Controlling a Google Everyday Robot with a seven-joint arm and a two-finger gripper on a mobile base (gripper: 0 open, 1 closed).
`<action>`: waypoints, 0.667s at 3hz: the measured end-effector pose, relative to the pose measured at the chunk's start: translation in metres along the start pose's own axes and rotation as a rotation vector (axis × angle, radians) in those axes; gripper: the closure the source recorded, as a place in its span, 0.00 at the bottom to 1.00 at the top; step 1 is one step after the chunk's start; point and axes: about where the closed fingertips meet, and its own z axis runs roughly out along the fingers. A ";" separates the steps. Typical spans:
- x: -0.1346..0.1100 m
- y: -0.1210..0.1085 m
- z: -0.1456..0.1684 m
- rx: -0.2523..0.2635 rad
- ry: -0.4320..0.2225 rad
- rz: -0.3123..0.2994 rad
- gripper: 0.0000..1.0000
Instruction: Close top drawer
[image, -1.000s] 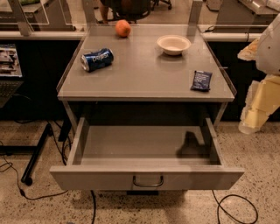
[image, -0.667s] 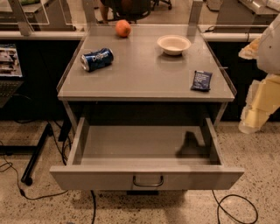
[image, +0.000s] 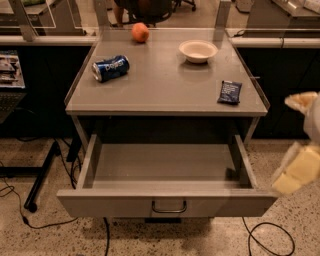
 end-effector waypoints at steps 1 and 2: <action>0.059 0.032 0.068 -0.043 -0.150 0.187 0.03; 0.046 0.028 0.062 -0.031 -0.174 0.193 0.26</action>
Offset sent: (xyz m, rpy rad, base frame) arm -0.0171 -0.0176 -0.0671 0.1466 0.0235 -0.0775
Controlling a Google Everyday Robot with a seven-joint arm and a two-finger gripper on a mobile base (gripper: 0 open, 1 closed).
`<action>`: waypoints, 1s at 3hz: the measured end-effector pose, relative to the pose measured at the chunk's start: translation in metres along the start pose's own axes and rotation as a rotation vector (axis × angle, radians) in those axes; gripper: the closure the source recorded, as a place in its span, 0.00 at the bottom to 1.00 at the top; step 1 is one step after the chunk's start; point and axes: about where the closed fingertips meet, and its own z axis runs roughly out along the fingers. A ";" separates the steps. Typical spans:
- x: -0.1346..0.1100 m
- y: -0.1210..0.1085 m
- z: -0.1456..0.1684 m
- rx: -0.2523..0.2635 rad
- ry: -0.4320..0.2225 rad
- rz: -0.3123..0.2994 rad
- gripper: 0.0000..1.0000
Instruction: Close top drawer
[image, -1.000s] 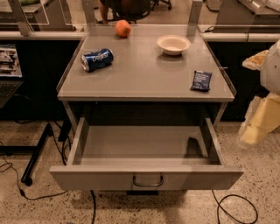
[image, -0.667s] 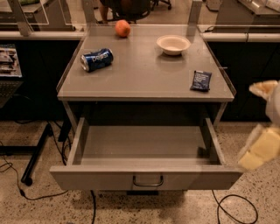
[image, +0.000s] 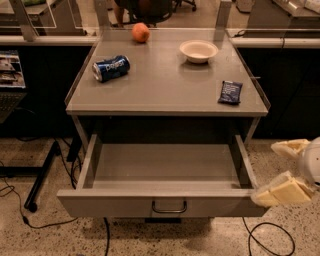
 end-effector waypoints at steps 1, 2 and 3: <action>0.001 0.000 0.000 -0.002 0.007 -0.005 0.49; 0.001 0.000 0.000 -0.002 0.007 -0.005 0.73; 0.001 0.000 0.000 -0.002 0.007 -0.005 0.96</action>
Offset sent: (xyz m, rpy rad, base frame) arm -0.0007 -0.0006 -0.0009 -0.0069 0.0034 0.0037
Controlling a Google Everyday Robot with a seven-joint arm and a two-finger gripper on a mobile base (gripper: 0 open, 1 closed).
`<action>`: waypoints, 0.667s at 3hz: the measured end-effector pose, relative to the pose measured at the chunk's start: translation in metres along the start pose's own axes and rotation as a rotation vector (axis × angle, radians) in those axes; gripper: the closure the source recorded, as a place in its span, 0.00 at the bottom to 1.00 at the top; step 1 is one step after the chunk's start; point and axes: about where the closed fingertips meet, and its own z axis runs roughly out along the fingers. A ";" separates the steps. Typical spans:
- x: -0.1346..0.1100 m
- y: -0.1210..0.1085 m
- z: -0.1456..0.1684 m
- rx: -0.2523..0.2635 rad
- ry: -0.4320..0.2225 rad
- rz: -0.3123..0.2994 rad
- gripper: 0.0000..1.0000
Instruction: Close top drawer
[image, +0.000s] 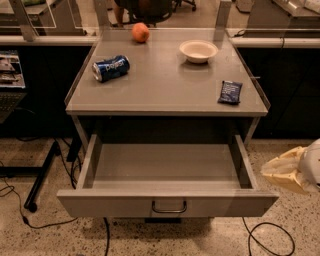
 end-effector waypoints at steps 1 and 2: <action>0.012 0.003 0.015 0.021 -0.006 0.046 1.00; 0.058 0.003 0.051 0.072 -0.011 0.212 1.00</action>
Offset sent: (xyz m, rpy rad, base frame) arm 0.0013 -0.0543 -0.1416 0.1268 0.0096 -0.4474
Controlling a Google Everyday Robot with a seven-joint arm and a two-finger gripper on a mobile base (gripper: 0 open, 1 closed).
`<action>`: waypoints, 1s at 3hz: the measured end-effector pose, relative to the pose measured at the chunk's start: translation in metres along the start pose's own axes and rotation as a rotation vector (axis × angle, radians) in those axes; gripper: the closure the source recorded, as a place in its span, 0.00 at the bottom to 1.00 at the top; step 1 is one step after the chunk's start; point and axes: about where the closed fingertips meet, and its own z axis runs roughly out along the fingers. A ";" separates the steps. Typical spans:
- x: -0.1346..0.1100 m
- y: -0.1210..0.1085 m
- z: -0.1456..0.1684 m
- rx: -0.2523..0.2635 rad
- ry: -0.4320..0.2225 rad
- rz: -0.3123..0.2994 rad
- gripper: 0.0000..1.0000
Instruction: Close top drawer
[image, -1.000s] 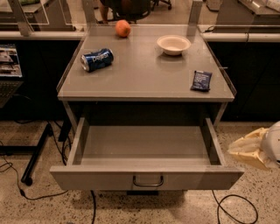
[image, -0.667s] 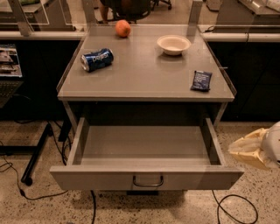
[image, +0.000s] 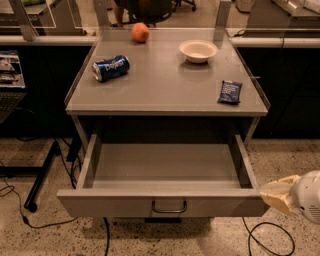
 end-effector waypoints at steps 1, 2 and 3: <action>0.044 -0.009 0.042 0.015 -0.020 0.167 1.00; 0.076 -0.021 0.082 -0.002 0.001 0.267 1.00; 0.092 -0.035 0.111 -0.028 0.016 0.316 1.00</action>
Offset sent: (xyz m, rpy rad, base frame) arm 0.0238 -0.0471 -0.1754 0.1742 0.1807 -0.2956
